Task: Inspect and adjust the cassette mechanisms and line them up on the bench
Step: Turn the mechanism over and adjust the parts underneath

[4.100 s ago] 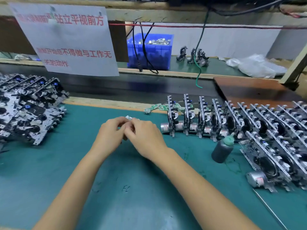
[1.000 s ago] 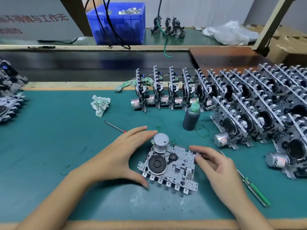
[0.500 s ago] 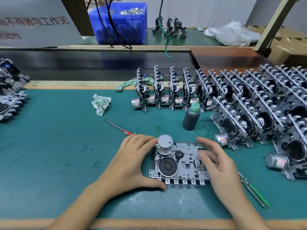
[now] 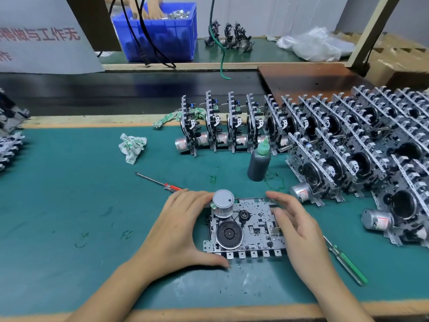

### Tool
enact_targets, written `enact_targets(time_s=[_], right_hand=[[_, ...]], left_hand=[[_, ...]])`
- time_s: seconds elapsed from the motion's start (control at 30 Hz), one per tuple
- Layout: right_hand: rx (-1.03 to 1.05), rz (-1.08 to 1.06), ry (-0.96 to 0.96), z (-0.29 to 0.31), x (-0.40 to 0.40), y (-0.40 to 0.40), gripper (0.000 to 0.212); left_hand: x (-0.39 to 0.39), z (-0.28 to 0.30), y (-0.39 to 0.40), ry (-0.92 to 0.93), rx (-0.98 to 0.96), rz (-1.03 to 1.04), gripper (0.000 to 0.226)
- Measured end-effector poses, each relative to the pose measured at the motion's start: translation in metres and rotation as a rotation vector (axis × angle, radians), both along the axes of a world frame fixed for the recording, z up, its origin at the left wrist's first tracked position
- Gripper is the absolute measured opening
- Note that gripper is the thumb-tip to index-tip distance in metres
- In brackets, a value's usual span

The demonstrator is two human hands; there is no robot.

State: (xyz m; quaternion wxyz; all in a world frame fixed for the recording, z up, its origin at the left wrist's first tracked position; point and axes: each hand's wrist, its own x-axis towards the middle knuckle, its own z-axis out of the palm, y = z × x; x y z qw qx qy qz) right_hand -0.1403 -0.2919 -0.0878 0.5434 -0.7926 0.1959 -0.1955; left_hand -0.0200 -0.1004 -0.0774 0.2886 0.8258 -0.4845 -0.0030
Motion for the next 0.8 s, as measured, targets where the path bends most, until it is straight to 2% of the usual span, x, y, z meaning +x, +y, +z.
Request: enact_targets(time_s=[0.17,0.27,0.33,0.43,0.47,0.53,0.67,0.8], right_hand=[[0.055,0.012,-0.119,0.004,0.0,-0.002,0.037],[0.047,0.131,-0.138,0.016,-0.006,-0.009,0.038],[-0.166,0.33,0.033,0.028,-0.01,-0.018,0.039],[-0.617,0.613,0.411,0.041,-0.006,-0.025,0.095],[-0.744,0.658,0.481,0.044,-0.002,-0.024,0.109],[-0.933,0.685,0.539,0.046,0.008,-0.02,0.122],[-1.058,0.64,0.514,0.053,0.019,-0.012,0.127],[-1.128,0.616,0.471,0.057,0.021,-0.006,0.112]], left_hand=[[-0.003,-0.002,0.002,0.047,-0.022,0.012,0.099],[-0.003,-0.004,0.004,0.077,-0.02,0.014,0.102],[-0.003,-0.005,0.005,0.069,-0.007,-0.006,0.105],[-0.004,-0.006,0.005,0.052,-0.003,-0.023,0.108],[-0.004,-0.005,0.005,0.047,-0.007,-0.026,0.107],[-0.004,-0.005,0.005,0.037,-0.02,-0.034,0.104],[-0.006,-0.005,0.005,0.029,-0.022,-0.045,0.102],[-0.007,-0.004,0.006,0.023,-0.022,-0.063,0.103]])
